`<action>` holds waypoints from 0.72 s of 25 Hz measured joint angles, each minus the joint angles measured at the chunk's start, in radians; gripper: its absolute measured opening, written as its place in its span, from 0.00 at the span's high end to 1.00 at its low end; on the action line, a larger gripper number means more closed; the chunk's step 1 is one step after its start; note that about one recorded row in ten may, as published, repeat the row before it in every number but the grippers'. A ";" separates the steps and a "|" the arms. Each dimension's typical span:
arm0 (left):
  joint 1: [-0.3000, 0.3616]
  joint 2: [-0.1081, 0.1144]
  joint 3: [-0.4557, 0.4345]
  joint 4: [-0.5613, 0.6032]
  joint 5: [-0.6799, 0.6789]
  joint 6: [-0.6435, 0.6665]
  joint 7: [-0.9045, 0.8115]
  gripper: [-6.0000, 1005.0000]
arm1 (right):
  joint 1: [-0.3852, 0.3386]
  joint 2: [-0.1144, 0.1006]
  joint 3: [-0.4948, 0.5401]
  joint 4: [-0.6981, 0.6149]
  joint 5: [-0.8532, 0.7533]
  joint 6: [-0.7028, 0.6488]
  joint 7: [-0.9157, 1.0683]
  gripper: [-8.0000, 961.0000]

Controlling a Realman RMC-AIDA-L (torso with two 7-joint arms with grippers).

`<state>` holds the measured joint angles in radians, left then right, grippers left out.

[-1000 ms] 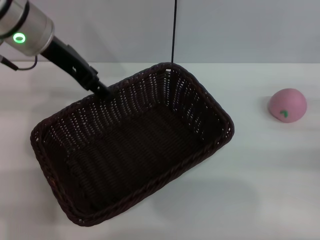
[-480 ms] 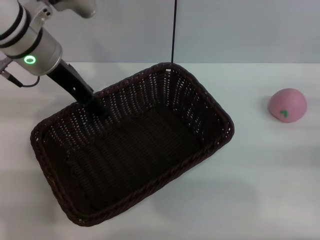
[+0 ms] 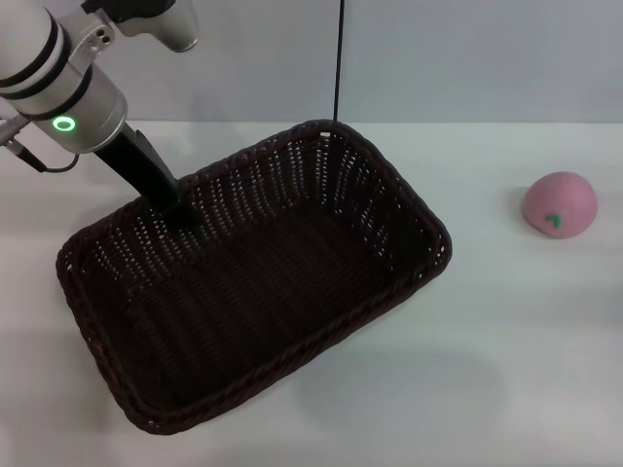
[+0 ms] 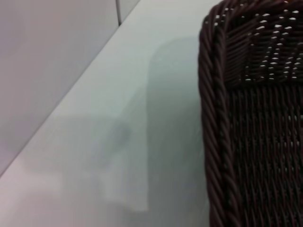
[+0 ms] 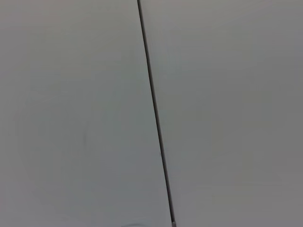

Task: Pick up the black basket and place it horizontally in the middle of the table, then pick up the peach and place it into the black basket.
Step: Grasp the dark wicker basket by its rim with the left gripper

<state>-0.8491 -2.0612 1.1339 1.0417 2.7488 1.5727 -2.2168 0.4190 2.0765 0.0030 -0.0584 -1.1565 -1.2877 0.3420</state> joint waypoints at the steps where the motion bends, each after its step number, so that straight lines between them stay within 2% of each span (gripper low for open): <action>1: 0.003 0.000 0.004 0.002 0.000 0.001 0.005 0.49 | 0.000 0.000 0.005 0.000 0.000 0.001 0.000 0.51; 6: 0.008 0.001 0.007 0.011 -0.004 0.004 0.009 0.66 | 0.001 0.000 0.009 0.001 0.000 0.001 0.000 0.51; 11: 0.024 0.000 0.002 0.052 -0.023 0.010 0.041 0.75 | 0.004 0.001 0.009 0.005 0.000 0.001 0.000 0.51; 18: 0.059 0.002 -0.008 0.156 -0.121 0.039 0.065 0.76 | 0.001 0.000 0.009 0.006 0.000 0.001 0.000 0.51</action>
<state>-0.7905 -2.0593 1.1258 1.1974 2.6275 1.6115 -2.1518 0.4199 2.0770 0.0124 -0.0522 -1.1566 -1.2865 0.3421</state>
